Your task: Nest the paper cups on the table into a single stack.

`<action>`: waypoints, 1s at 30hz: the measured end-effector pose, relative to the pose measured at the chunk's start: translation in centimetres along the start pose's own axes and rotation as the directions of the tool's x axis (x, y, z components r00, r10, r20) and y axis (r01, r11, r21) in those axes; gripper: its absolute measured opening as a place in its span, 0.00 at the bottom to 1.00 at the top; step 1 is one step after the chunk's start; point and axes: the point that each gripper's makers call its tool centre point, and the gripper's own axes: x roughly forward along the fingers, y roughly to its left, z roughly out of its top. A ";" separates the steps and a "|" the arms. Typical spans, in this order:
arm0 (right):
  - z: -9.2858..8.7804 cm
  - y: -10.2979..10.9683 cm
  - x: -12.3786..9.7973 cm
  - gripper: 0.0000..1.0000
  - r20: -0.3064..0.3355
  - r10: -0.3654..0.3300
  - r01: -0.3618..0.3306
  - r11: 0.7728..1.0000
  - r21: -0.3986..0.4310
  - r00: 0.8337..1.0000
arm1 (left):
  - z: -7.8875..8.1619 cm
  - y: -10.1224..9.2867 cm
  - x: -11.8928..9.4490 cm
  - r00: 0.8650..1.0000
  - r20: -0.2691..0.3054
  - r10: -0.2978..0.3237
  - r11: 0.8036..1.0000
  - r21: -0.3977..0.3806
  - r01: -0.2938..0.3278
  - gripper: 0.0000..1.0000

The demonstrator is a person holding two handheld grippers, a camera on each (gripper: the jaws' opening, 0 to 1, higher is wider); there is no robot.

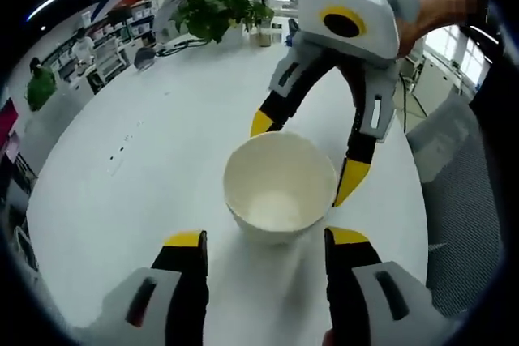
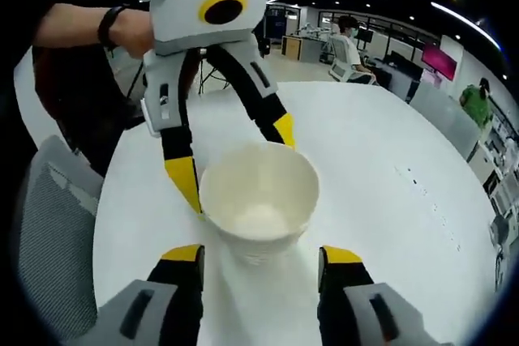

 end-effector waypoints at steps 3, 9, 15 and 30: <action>-0.5 0.1 -0.9 0.60 0.007 -0.014 0.014 0.999 0.033 1.000 | -0.2 -0.3 -1.1 0.999 0.022 0.026 0.999 -0.038 -0.025 0.60; -1.4 -0.6 -1.9 0.64 0.043 -0.053 0.048 0.991 0.122 0.998 | -0.9 -0.6 -3.0 0.995 0.064 0.073 0.991 -0.115 -0.066 0.63; -0.7 0.0 -3.2 0.66 0.145 -0.079 0.039 0.965 0.258 0.986 | -0.4 -1.0 -4.7 0.980 0.142 0.141 0.966 -0.237 -0.105 0.65; -1.0 2.1 -6.9 0.69 0.214 -0.148 0.076 0.948 0.310 0.966 | -2.5 -3.4 -8.7 0.939 0.225 0.261 0.911 -0.380 -0.163 0.72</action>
